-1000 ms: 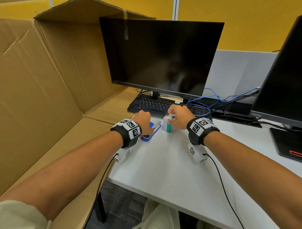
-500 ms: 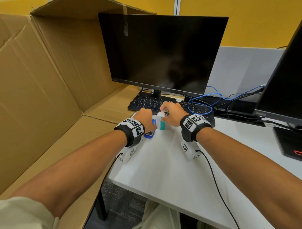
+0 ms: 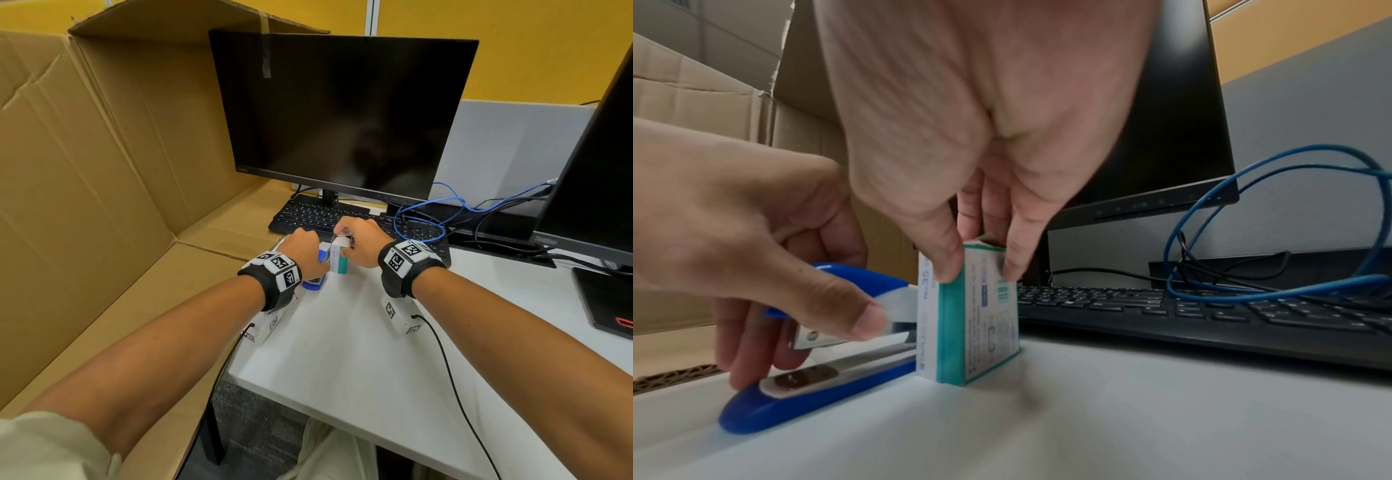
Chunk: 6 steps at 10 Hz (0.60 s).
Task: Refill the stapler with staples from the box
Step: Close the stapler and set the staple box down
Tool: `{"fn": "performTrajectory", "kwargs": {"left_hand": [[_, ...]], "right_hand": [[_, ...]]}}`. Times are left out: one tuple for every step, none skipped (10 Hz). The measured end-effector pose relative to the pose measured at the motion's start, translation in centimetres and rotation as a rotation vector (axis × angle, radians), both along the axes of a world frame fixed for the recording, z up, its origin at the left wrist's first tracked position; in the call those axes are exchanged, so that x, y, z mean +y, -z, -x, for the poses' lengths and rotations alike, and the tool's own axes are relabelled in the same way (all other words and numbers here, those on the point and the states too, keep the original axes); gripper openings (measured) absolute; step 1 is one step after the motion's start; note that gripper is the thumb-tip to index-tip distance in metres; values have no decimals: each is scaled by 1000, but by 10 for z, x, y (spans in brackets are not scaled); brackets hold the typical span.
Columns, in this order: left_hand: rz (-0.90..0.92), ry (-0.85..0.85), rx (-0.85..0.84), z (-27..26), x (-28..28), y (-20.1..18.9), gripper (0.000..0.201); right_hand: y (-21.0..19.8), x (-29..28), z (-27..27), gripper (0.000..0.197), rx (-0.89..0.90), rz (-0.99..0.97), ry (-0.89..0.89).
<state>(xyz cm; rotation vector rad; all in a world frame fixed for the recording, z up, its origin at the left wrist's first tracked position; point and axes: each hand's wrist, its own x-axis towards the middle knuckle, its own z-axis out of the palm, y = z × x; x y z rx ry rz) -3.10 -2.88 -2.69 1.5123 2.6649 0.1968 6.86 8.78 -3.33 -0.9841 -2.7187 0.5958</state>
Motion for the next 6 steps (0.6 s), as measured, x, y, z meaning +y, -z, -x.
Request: {"fn": "performTrajectory", "kwargs": {"left_hand": [[5,12,18,1,0,-1,52],[25,20,22,1,0,-1,53],[50,21,62,0,-2,-1,57],[31,42,89,-6,-7,-7,63],[-22,94,125,-10,-12,-12,79],[-78,162,147,-23,-20,-26,84]], "right_hand": [[0,0,0,48,-6,3,0],[1,-2,-1,51,-4,3,-3],[0,-7,-4,62,4,0,-18],[-6,-16,-13,71,2,8,-8],[-14,-24,-28,75,-6,-14,-19],[-24,-33,-45,75,-2,-82,-25]]}}
